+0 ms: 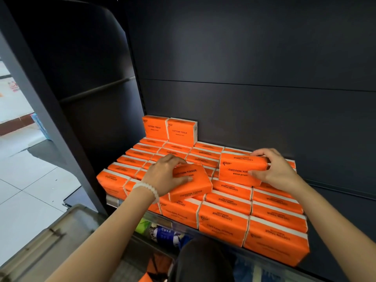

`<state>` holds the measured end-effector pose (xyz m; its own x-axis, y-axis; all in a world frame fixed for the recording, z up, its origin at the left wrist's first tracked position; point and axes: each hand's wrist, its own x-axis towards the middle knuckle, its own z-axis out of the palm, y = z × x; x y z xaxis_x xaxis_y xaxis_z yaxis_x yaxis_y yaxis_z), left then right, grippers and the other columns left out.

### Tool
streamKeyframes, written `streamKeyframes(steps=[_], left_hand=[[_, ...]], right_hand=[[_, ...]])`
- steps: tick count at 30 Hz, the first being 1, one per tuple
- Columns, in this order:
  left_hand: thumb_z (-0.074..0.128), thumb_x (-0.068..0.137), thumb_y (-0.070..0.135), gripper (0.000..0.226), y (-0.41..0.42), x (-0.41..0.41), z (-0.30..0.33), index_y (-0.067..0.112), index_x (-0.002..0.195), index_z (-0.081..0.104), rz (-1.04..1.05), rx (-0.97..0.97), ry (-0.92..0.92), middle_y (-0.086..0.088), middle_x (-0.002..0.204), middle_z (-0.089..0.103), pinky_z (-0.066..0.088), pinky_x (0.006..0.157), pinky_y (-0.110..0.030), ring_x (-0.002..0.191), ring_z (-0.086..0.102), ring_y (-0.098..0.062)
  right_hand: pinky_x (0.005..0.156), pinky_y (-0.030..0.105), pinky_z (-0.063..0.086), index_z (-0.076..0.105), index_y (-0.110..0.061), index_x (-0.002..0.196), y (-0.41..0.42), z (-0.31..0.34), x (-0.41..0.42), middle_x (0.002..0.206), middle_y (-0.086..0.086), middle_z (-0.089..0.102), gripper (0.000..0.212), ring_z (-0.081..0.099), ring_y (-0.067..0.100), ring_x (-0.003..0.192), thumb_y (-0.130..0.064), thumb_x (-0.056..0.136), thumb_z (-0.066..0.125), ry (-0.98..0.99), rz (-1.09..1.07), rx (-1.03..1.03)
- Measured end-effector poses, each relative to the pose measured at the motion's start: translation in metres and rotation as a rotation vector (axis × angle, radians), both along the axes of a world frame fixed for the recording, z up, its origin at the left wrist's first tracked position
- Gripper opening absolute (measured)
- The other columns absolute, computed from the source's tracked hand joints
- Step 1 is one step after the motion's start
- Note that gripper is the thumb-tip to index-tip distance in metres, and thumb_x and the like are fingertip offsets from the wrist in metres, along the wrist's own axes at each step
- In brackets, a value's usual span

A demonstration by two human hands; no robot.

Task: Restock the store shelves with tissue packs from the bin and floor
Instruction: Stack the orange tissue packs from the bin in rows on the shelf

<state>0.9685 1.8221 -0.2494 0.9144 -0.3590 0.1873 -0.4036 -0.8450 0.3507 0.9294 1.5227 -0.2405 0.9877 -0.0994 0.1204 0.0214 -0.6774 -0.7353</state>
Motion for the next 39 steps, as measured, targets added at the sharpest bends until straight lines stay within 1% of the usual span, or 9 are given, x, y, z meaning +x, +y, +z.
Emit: streamKeyframes(steps=[5, 10, 14, 18, 20, 24, 30, 33, 39], left_hand=[[0.066, 0.078, 0.054, 0.082, -0.003, 0.008, 0.007, 0.028, 0.145, 0.027, 0.077, 0.066, 0.335, -0.004, 0.148, 0.036, 0.034, 0.109, -0.041, 0.133, 0.037, -0.025], [0.071, 0.072, 0.056, 0.089, -0.010, 0.020, 0.012, 0.020, 0.144, 0.033, 0.055, 0.157, 0.375, -0.005, 0.144, 0.040, 0.034, 0.108, -0.035, 0.130, 0.040, -0.024], [0.078, 0.067, 0.050, 0.084, -0.015, 0.019, 0.019, 0.021, 0.137, 0.041, 0.030, 0.132, 0.311, -0.003, 0.131, 0.044, 0.040, 0.101, -0.034, 0.120, 0.045, -0.022], [0.076, 0.075, 0.035, 0.056, -0.020, 0.016, 0.030, 0.025, 0.121, 0.048, -0.021, -0.012, 0.165, -0.001, 0.123, 0.048, 0.043, 0.095, -0.032, 0.113, 0.048, -0.020], [0.072, 0.079, 0.031, 0.045, -0.023, 0.016, 0.033, 0.027, 0.116, 0.048, -0.039, -0.027, 0.062, 0.001, 0.122, 0.052, 0.043, 0.097, -0.037, 0.114, 0.048, -0.020], [0.069, 0.081, 0.026, 0.058, -0.028, 0.018, 0.031, 0.031, 0.130, 0.039, -0.029, 0.174, 0.007, 0.006, 0.133, 0.047, 0.033, 0.106, -0.050, 0.125, 0.043, -0.019], [0.066, 0.082, 0.037, 0.057, -0.036, 0.028, 0.037, 0.033, 0.133, 0.040, -0.062, 0.363, -0.047, 0.006, 0.131, 0.046, 0.032, 0.105, -0.049, 0.124, 0.041, -0.019], [0.067, 0.082, 0.033, 0.051, -0.045, 0.041, 0.041, 0.032, 0.128, 0.044, -0.050, 0.381, -0.125, 0.009, 0.130, 0.049, 0.033, 0.104, -0.046, 0.123, 0.043, -0.017], [0.066, 0.080, 0.033, 0.050, -0.077, 0.087, 0.052, 0.031, 0.126, 0.046, -0.072, 0.307, -0.277, 0.006, 0.127, 0.051, 0.038, 0.096, -0.037, 0.121, 0.044, -0.020]], right_hand=[[0.062, 0.015, 0.044, 0.047, -0.031, 0.111, 0.002, 0.002, 0.001, 0.115, -0.006, 0.048, 0.042, 0.052, 0.011, 0.099, -0.015, 0.081, 0.072, 0.041, 0.001, 0.011], [0.062, 0.018, 0.045, 0.045, -0.032, 0.110, 0.006, 0.004, 0.000, 0.111, -0.007, 0.049, 0.040, 0.054, 0.012, 0.098, -0.017, 0.083, 0.069, 0.043, -0.024, -0.005], [0.069, 0.021, 0.048, 0.046, -0.031, 0.110, 0.010, 0.005, -0.001, 0.112, -0.008, 0.049, 0.038, 0.051, 0.011, 0.100, -0.017, 0.084, 0.069, 0.010, -0.047, -0.025], [0.078, 0.026, 0.046, 0.048, -0.029, 0.111, 0.008, 0.010, -0.001, 0.112, -0.007, 0.050, 0.037, 0.049, 0.011, 0.102, -0.017, 0.083, 0.069, -0.028, -0.064, -0.011], [0.081, 0.029, 0.047, 0.048, -0.030, 0.112, 0.006, 0.011, 0.000, 0.113, -0.007, 0.049, 0.038, 0.050, 0.013, 0.105, -0.016, 0.083, 0.069, -0.026, -0.062, -0.013], [0.084, 0.032, 0.049, 0.048, -0.027, 0.122, 0.003, 0.006, 0.000, 0.118, -0.006, 0.046, 0.046, 0.051, 0.018, 0.111, -0.018, 0.082, 0.070, 0.012, -0.054, -0.131], [0.099, 0.035, 0.039, 0.050, -0.024, 0.130, -0.002, 0.006, 0.005, 0.125, -0.005, 0.046, 0.051, 0.041, 0.015, 0.121, -0.031, 0.083, 0.069, -0.073, -0.044, -0.403], [0.098, 0.029, 0.035, 0.053, -0.023, 0.127, -0.006, 0.011, 0.016, 0.123, -0.006, 0.048, 0.047, 0.041, 0.014, 0.119, -0.030, 0.084, 0.068, -0.134, -0.010, -0.464], [0.095, 0.033, 0.043, 0.055, -0.019, 0.124, -0.026, 0.018, 0.053, 0.118, -0.002, 0.048, 0.046, 0.050, 0.018, 0.111, -0.026, 0.082, 0.070, -0.244, -0.131, -0.401]])
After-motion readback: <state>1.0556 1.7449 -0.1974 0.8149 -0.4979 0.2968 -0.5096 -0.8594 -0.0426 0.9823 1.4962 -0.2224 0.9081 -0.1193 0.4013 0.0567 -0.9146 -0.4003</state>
